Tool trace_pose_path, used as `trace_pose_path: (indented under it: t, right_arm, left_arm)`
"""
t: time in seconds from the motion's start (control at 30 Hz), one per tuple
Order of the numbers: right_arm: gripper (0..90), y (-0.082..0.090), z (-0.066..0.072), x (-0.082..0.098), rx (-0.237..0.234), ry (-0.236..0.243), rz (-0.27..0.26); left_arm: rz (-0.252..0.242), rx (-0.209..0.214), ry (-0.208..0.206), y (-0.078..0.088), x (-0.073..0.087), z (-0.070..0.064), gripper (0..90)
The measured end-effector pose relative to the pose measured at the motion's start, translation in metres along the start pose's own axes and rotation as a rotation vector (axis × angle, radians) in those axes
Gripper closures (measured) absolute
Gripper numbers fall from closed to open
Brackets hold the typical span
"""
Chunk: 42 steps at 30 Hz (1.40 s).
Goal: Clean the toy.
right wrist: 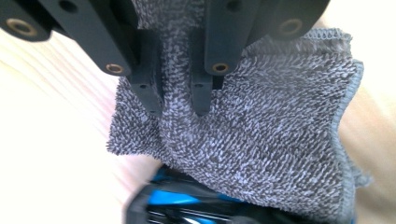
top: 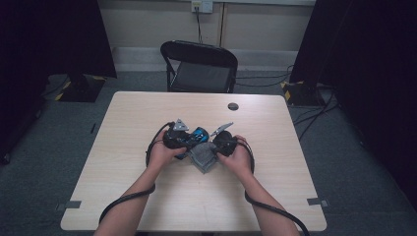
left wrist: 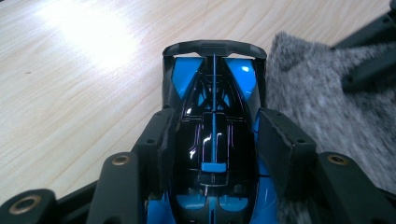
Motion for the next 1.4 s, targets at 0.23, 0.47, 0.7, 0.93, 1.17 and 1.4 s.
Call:
trace_pose_path:
  t: [0.23,0.47,0.7,0.93,1.17,1.4]
  right_arm:
    - [77.9,0.000,-0.014,0.000,0.030,-0.043,-0.002]
    - [77.9,0.001,-0.026,0.002,0.077,-0.076,-0.005]
    - [77.9,0.006,-0.040,0.007,0.125,-0.112,-0.013]
    - [77.8,0.015,-0.054,0.013,0.158,-0.161,-0.040]
    - [77.8,0.033,-0.053,0.020,0.095,-0.141,-0.088]
    - [77.8,0.044,-0.021,0.025,-0.034,-0.004,-0.111]
  left_arm:
    - [-0.003,-0.002,0.000,0.000,0.000,0.000,47.7]
    - [-0.003,-0.007,0.002,0.000,0.001,-0.001,47.7]
    - [-0.004,-0.006,0.001,0.000,0.001,0.000,47.7]
    - [-0.001,-0.005,-0.003,0.001,0.001,0.000,47.6]
    - [-0.007,-0.001,0.003,0.001,0.001,0.000,47.6]
    - [-0.005,0.001,0.008,0.000,0.001,0.001,47.7]
Point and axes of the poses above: each handheld gripper's, and its own axes: y roughly backward along the jaws, x roughly out of its underside, z roughly to its left, the point moved 2 cm from there along -y, roughly forward along the jaws, and after that the axes turned 11 degrees about -y, right-handed, at the moved point
